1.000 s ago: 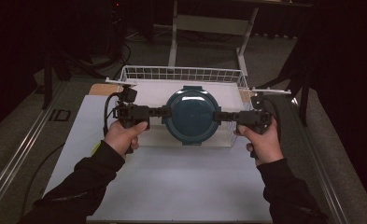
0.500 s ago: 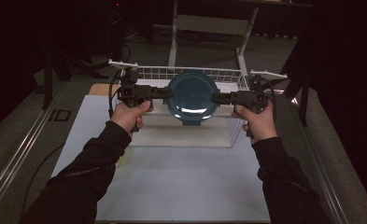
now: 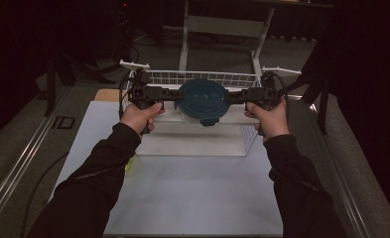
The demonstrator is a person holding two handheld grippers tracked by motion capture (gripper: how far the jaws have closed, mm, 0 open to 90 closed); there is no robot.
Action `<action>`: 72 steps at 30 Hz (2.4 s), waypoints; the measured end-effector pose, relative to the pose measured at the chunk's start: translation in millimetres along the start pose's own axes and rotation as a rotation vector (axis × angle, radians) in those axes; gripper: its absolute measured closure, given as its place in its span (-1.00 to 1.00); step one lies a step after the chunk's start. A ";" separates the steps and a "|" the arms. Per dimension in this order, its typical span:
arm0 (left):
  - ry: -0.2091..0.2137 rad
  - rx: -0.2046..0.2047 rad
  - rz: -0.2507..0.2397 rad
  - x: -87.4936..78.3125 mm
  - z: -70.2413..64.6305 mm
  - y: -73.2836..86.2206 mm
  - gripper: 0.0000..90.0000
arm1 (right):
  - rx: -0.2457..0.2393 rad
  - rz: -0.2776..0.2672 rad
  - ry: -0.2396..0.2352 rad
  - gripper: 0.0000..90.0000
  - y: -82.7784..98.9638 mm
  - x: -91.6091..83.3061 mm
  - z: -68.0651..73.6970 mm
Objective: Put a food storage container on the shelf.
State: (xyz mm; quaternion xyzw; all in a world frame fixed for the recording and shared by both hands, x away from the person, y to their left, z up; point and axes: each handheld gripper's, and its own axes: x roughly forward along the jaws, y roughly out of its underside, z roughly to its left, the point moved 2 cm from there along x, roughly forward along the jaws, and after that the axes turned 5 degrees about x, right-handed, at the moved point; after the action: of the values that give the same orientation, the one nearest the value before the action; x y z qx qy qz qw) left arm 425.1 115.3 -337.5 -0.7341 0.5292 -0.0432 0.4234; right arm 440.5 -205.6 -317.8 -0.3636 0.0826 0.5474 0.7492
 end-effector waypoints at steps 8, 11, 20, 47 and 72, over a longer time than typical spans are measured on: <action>-0.061 0.075 -0.062 -18.4 -8.8 5.8 0.02 | -0.096 -0.030 0.024 0.27 9.9 -11.0 9.6; -0.075 0.098 -0.078 -26.4 -13.2 9.8 0.00 | -0.137 -0.041 0.034 0.24 14.1 -17.6 13.5; -0.070 0.209 -0.102 -41.3 -36.2 33.5 -0.02 | -0.232 -0.039 -0.022 0.36 43.8 -27.7 22.2; 0.019 0.438 -0.167 -47.9 -46.4 145.3 -0.84 | -0.297 -0.016 0.014 1.00 88.7 14.0 18.0; -0.046 0.522 -0.154 -34.7 -42.7 196.0 -0.98 | -0.273 -0.045 0.059 0.99 62.0 44.4 23.6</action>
State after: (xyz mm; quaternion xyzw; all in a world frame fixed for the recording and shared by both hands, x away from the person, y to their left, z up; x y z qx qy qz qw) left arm 243.0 102.9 -427.7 -0.6389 0.4329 -0.1935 0.6057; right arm 396.6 -148.4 -352.1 -0.4798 0.0214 0.5256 0.7022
